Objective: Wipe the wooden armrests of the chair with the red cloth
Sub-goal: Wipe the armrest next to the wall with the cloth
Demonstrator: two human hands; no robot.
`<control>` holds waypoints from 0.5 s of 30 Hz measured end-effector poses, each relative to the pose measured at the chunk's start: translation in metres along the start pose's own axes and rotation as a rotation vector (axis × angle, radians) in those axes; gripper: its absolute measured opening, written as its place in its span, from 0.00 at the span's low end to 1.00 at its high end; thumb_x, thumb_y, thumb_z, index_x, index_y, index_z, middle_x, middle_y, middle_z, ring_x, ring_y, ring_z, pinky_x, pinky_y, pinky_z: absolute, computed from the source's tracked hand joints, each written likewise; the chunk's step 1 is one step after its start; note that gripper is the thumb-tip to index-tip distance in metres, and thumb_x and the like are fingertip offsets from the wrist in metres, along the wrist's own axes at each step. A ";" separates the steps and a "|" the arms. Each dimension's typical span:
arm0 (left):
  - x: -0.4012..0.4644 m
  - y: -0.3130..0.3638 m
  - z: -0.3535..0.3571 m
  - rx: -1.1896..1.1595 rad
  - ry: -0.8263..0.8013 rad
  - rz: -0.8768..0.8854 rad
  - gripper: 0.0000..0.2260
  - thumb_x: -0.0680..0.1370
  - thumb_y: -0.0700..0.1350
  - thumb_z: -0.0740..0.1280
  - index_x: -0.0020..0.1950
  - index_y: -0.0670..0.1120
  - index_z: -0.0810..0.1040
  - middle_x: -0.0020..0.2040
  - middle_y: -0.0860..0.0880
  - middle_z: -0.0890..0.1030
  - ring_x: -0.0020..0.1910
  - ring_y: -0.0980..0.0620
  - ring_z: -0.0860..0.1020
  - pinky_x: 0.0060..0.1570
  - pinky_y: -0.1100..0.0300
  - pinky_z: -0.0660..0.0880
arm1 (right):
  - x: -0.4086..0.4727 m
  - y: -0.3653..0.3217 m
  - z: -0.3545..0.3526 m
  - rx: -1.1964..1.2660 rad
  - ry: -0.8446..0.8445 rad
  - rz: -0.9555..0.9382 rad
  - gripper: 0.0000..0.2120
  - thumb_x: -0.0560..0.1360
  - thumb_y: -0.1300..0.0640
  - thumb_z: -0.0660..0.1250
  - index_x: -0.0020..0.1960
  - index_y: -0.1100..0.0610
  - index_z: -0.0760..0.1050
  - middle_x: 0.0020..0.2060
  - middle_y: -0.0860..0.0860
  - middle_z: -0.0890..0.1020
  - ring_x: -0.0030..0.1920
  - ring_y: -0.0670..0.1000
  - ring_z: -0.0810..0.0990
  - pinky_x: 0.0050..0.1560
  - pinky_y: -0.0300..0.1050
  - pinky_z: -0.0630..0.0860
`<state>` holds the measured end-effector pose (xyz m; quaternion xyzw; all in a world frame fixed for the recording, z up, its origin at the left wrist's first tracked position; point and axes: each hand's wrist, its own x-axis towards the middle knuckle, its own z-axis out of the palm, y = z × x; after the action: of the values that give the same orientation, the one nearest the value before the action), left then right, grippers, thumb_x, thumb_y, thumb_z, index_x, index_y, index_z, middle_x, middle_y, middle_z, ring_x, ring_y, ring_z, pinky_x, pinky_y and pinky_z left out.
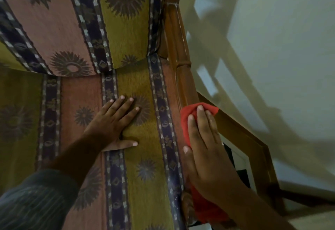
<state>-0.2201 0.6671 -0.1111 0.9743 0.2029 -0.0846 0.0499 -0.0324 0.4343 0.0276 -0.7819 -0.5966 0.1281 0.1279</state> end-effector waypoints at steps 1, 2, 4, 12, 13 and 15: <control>0.000 0.000 0.001 -0.004 0.003 0.000 0.49 0.70 0.80 0.46 0.81 0.47 0.54 0.80 0.40 0.56 0.79 0.38 0.54 0.75 0.38 0.56 | 0.011 0.001 -0.002 0.010 0.001 0.017 0.31 0.83 0.49 0.49 0.81 0.54 0.40 0.81 0.52 0.39 0.81 0.55 0.38 0.76 0.50 0.45; 0.000 0.000 0.002 -0.009 0.004 0.002 0.49 0.70 0.80 0.47 0.81 0.47 0.55 0.80 0.40 0.56 0.79 0.37 0.55 0.75 0.38 0.57 | 0.024 0.002 -0.004 0.009 0.005 0.038 0.31 0.83 0.48 0.48 0.81 0.54 0.39 0.81 0.52 0.38 0.80 0.54 0.37 0.76 0.47 0.42; 0.000 -0.001 0.003 -0.014 0.003 0.003 0.49 0.70 0.80 0.48 0.80 0.47 0.55 0.80 0.41 0.56 0.79 0.37 0.55 0.75 0.37 0.57 | 0.059 0.004 -0.009 -0.004 0.025 0.073 0.30 0.84 0.49 0.48 0.80 0.55 0.39 0.81 0.53 0.39 0.80 0.54 0.37 0.74 0.45 0.39; 0.000 -0.003 0.010 -0.067 0.004 0.017 0.50 0.69 0.80 0.51 0.80 0.47 0.56 0.80 0.41 0.57 0.79 0.38 0.54 0.76 0.39 0.54 | 0.205 0.009 -0.022 -0.069 0.112 0.148 0.31 0.84 0.51 0.51 0.80 0.62 0.43 0.81 0.61 0.47 0.80 0.62 0.43 0.75 0.50 0.45; 0.001 -0.005 0.011 -0.074 0.004 0.018 0.51 0.69 0.80 0.52 0.80 0.47 0.56 0.81 0.41 0.57 0.79 0.38 0.53 0.76 0.39 0.53 | 0.219 0.009 -0.024 -0.079 0.118 0.153 0.31 0.84 0.51 0.52 0.80 0.63 0.44 0.80 0.62 0.48 0.80 0.62 0.45 0.76 0.51 0.46; 0.001 -0.005 0.013 -0.099 0.015 0.019 0.51 0.68 0.80 0.52 0.80 0.47 0.56 0.81 0.42 0.57 0.80 0.39 0.53 0.76 0.40 0.52 | 0.239 0.008 -0.029 -0.085 0.133 0.175 0.31 0.84 0.51 0.52 0.80 0.63 0.45 0.80 0.62 0.50 0.80 0.62 0.47 0.77 0.52 0.48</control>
<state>-0.2236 0.6704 -0.1247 0.9731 0.1981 -0.0665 0.0972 0.0459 0.6614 0.0406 -0.8423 -0.5213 0.0613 0.1223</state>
